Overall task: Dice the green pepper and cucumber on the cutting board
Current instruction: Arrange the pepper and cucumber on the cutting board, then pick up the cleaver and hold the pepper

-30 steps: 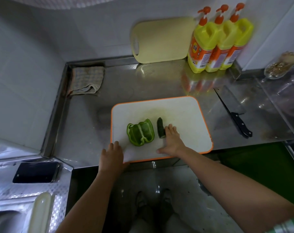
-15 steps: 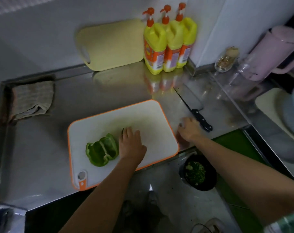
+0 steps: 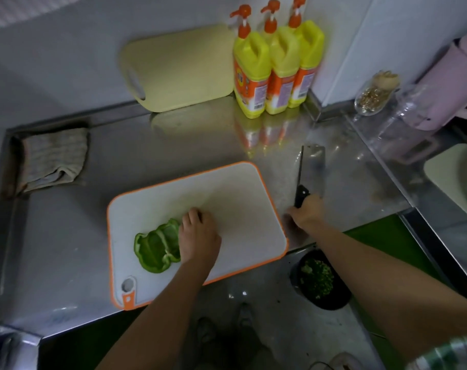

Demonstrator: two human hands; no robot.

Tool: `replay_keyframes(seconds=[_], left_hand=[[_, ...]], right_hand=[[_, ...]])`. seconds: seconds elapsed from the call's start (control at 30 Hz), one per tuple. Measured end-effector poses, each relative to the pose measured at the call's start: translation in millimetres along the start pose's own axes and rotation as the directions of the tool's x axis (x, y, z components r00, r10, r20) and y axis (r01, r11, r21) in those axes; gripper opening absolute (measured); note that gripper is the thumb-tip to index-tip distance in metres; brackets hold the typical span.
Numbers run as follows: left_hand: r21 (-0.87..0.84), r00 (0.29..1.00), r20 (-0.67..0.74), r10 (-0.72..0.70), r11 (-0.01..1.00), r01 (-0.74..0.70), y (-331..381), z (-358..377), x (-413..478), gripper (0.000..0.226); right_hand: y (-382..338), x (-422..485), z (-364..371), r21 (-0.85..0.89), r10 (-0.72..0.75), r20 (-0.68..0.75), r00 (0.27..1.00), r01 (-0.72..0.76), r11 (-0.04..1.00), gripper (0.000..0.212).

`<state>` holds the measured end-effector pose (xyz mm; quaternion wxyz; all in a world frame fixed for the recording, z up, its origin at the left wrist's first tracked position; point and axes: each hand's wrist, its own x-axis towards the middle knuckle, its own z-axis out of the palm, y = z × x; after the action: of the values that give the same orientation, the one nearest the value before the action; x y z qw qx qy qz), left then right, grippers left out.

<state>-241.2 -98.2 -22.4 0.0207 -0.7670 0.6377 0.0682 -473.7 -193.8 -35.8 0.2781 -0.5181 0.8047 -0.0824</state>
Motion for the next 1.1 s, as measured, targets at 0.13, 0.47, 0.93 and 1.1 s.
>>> replay_keyframes(seconds=[0.13,0.47,0.93,1.1], left_hand=[[0.009,0.990,-0.138,0.011,1.000,-0.010,-19,-5,-7,0.037],[-0.116,0.975,-0.056,-0.214,0.971,0.207,-70,-21,-36,0.083],[-0.243,0.998,-0.052,-0.045,0.970,0.031,-120,-1,-35,0.092],[-0.176,0.977,-0.200,0.079,0.978,-0.115,-127,4,-21,0.098]], right_hand=[[-31,-16,0,0.407,-0.008,-0.117,0.993,0.055,0.912,0.032],[-72,-87,35,0.582,-0.505,0.307,0.807,0.261,0.771,0.016],[-84,-100,76,0.303,-0.404,0.148,0.903,0.348,0.887,0.027],[-91,-101,80,0.537,-0.394,0.042,0.918,0.312,0.784,0.012]])
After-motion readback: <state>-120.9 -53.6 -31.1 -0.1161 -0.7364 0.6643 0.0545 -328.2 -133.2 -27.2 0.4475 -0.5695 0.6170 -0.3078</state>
